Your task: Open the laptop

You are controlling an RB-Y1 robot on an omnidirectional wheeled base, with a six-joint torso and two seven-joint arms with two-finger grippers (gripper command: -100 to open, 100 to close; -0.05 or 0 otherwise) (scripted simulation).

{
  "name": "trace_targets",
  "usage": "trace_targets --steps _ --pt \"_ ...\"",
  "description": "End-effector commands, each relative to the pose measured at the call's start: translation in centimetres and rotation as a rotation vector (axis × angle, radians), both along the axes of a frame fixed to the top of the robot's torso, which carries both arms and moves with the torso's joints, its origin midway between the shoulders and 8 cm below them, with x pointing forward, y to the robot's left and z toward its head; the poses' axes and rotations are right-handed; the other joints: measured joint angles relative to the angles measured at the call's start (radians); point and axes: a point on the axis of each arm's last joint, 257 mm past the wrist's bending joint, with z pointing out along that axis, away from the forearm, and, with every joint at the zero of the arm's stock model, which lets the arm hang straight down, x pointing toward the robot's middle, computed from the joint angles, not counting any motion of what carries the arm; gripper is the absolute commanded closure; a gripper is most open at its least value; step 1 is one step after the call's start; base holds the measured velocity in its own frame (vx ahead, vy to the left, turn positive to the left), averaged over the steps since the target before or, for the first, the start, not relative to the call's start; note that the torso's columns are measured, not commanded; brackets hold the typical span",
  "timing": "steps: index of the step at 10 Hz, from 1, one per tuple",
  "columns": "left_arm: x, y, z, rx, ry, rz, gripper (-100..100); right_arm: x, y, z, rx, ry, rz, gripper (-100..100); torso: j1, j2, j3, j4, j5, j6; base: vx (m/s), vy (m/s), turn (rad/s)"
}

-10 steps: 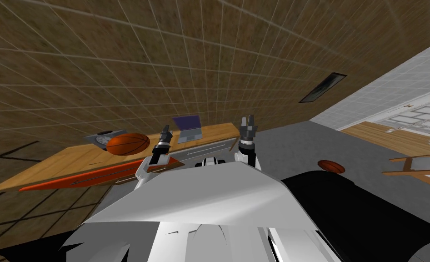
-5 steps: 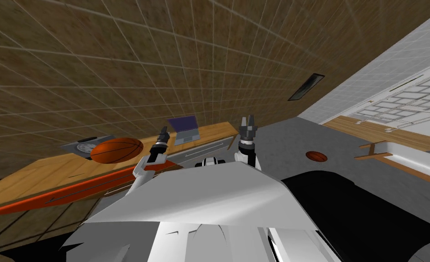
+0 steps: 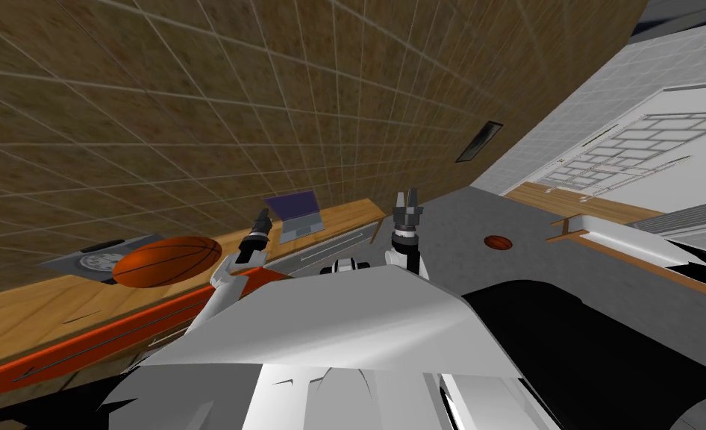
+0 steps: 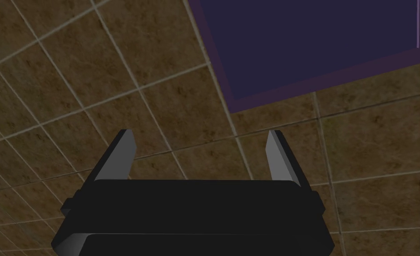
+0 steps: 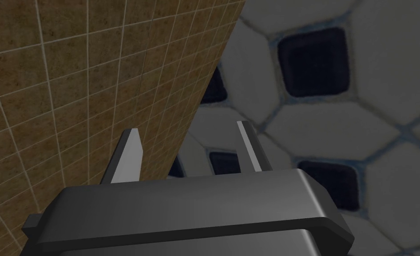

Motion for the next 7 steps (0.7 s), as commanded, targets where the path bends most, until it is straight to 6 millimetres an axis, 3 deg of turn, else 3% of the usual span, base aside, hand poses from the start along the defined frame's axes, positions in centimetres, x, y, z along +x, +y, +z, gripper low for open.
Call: trace_targets --steps 1,2,7 --pt "0.2 3.3 -0.9 0.012 0.040 0.049 -100 0.0 0.0 0.0 0.000 0.000 0.000 0 0.000 0.000 0.000 0.000 0.000 -0.001 -0.005 0.014 -0.183" --pt "0.1 3.6 -1.5 0.010 0.052 0.056 -100 0.0 0.0 0.0 0.000 0.000 0.000 0 0.000 0.000 0.000 0.000 0.000 0.000 -0.006 0.016 -0.101" --pt "0.4 9.6 -1.9 0.031 0.106 0.149 -100 0.0 0.0 0.0 0.000 0.000 0.000 0 0.000 0.000 0.000 0.000 0.000 -0.001 -0.007 0.014 -0.150"
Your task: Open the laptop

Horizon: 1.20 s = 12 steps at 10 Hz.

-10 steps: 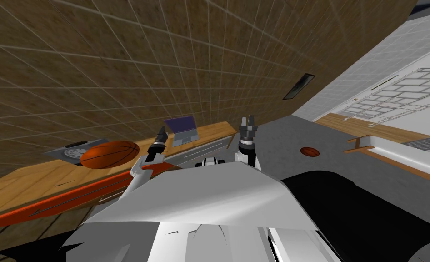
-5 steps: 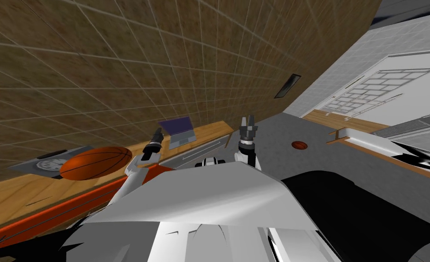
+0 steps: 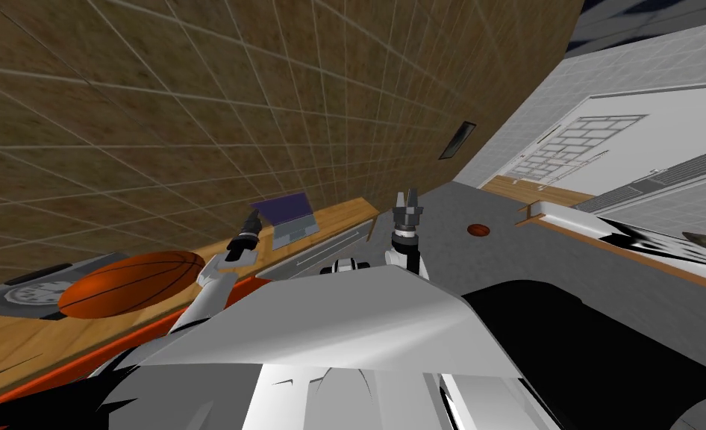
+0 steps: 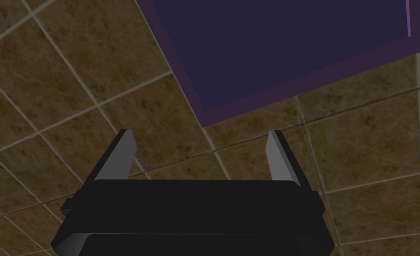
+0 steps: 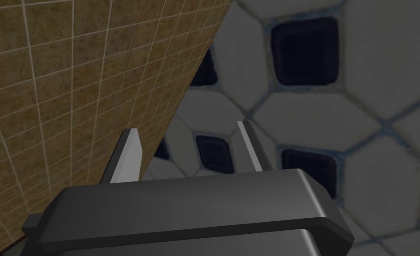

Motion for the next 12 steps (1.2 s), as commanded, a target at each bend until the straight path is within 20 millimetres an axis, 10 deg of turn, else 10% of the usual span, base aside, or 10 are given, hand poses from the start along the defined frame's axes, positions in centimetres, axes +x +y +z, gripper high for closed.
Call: trace_targets --steps 1,12 --pt "-0.3 2.5 -0.8 0.005 0.031 0.044 -100 0.0 0.0 0.0 0.000 0.000 0.000 0 0.000 0.000 0.000 0.000 0.000 0.001 -0.007 0.013 -0.098" --pt "-3.0 16.0 -0.4 0.017 0.135 0.284 -100 0.0 0.0 0.0 0.000 0.000 0.000 0 -0.001 0.000 0.000 0.000 0.000 0.001 -0.009 0.013 -0.146"
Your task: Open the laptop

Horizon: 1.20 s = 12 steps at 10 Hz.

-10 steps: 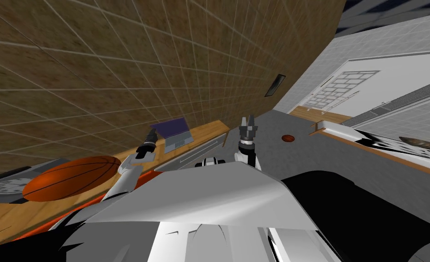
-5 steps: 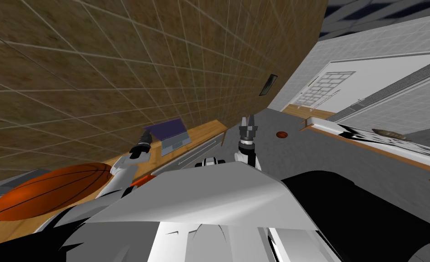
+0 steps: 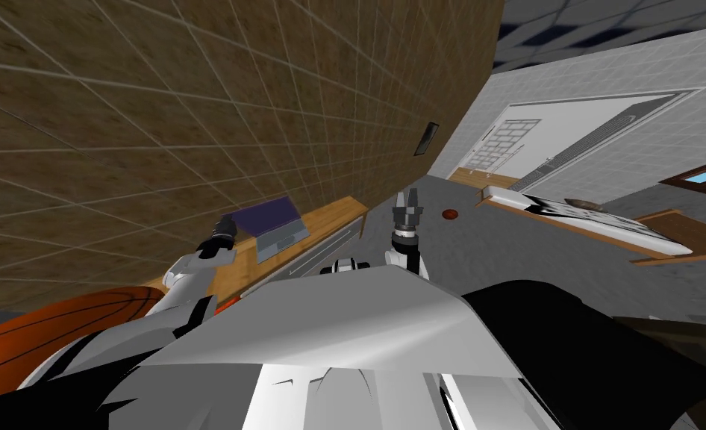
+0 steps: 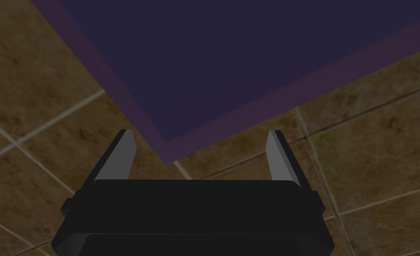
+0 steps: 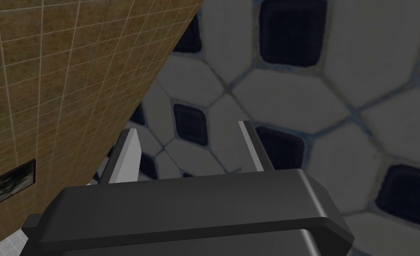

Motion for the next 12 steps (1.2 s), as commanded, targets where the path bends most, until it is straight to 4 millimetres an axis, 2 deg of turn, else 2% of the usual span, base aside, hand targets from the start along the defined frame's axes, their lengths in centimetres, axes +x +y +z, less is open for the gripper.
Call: trace_targets --steps 1,2,4,6,7,9,10,12 --pt "-1.5 3.2 0.5 0.004 0.019 0.060 -100 0.0 0.0 0.0 0.000 0.000 0.000 0 0.000 0.000 0.000 0.000 0.000 -0.001 -0.010 0.011 -0.161" --pt "-1.8 4.2 0.8 0.006 0.023 0.078 -100 0.0 0.0 0.0 0.000 0.000 0.000 0 0.000 0.000 0.000 0.000 0.000 0.000 -0.010 0.011 -0.147" --pt "-1.8 4.2 0.8 0.006 0.023 0.078 -100 0.0 0.0 0.0 0.000 0.000 0.000 0 0.001 0.000 0.000 0.000 0.000 -0.001 -0.003 0.005 0.005" --pt "-2.5 6.0 1.7 0.012 0.027 0.110 -100 0.0 0.0 0.0 0.000 0.000 0.000 0 0.000 0.000 0.000 0.000 0.000 0.000 -0.002 0.002 -0.089" --pt "-2.3 5.3 1.3 0.010 0.025 0.099 -100 0.0 0.0 0.0 0.000 0.000 0.000 0 0.000 0.000 0.000 0.000 0.000 0.000 -0.002 0.004 -0.025" --pt "-3.8 6.1 0.9 0.002 0.023 0.151 -100 0.0 0.0 0.0 0.000 0.000 0.000 0 0.002 0.002 0.001 0.000 0.001 0.001 -0.059 0.064 -0.336" --pt "-4.3 6.7 1.4 0.007 0.013 0.168 -100 0.0 0.0 0.0 0.000 0.000 0.000 0 0.004 0.002 0.002 0.001 0.002 0.004 -0.079 0.088 -0.159" --pt "-5.4 7.5 1.5 0.005 0.009 0.203 -100 0.0 0.0 0.0 0.000 0.000 0.000 0 0.000 0.000 0.000 0.000 0.000 0.000 -0.072 0.056 -0.160"
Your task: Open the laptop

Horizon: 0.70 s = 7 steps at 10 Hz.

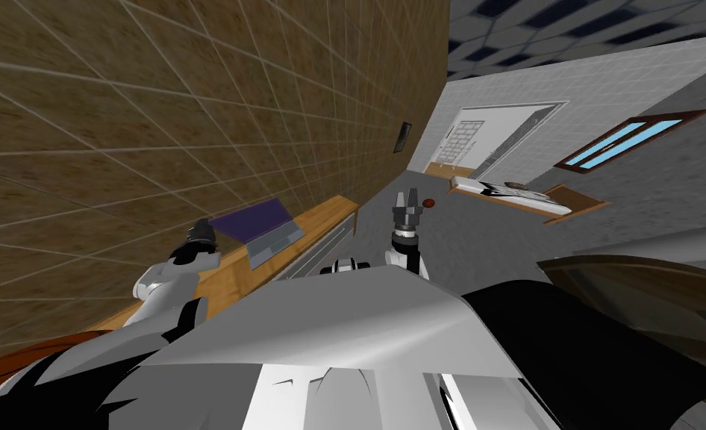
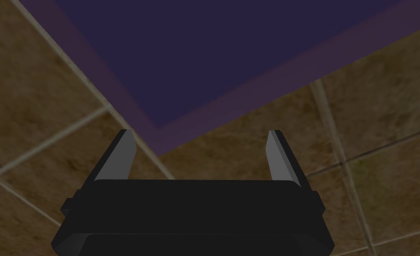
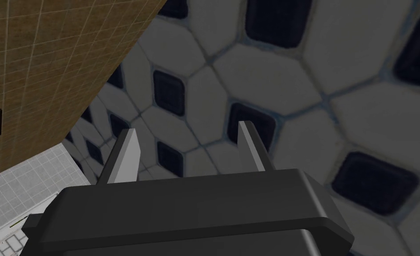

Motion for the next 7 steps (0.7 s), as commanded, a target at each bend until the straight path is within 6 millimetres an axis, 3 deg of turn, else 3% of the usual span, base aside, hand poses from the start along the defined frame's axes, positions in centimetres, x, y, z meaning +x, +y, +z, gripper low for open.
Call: trace_targets --steps 1,6,7 --pt "-1.7 1.0 -0.1 0.003 0.001 0.052 -100 0.0 0.0 0.0 0.000 0.000 0.000 0 -0.002 -0.002 -0.001 0.000 -0.001 -0.001 -0.048 0.039 -0.237" --pt "-5.0 3.1 0.3 0.000 -0.009 0.139 -100 0.0 0.0 0.0 0.000 0.000 0.000 0 0.001 0.002 0.001 0.001 0.000 0.000 -0.055 0.039 -0.179" --pt "-6.4 3.7 0.1 0.002 0.001 0.169 -100 0.0 0.0 0.0 0.000 0.000 0.000 0 0.000 0.001 0.001 0.000 0.000 -0.001 -0.062 0.049 -0.211"
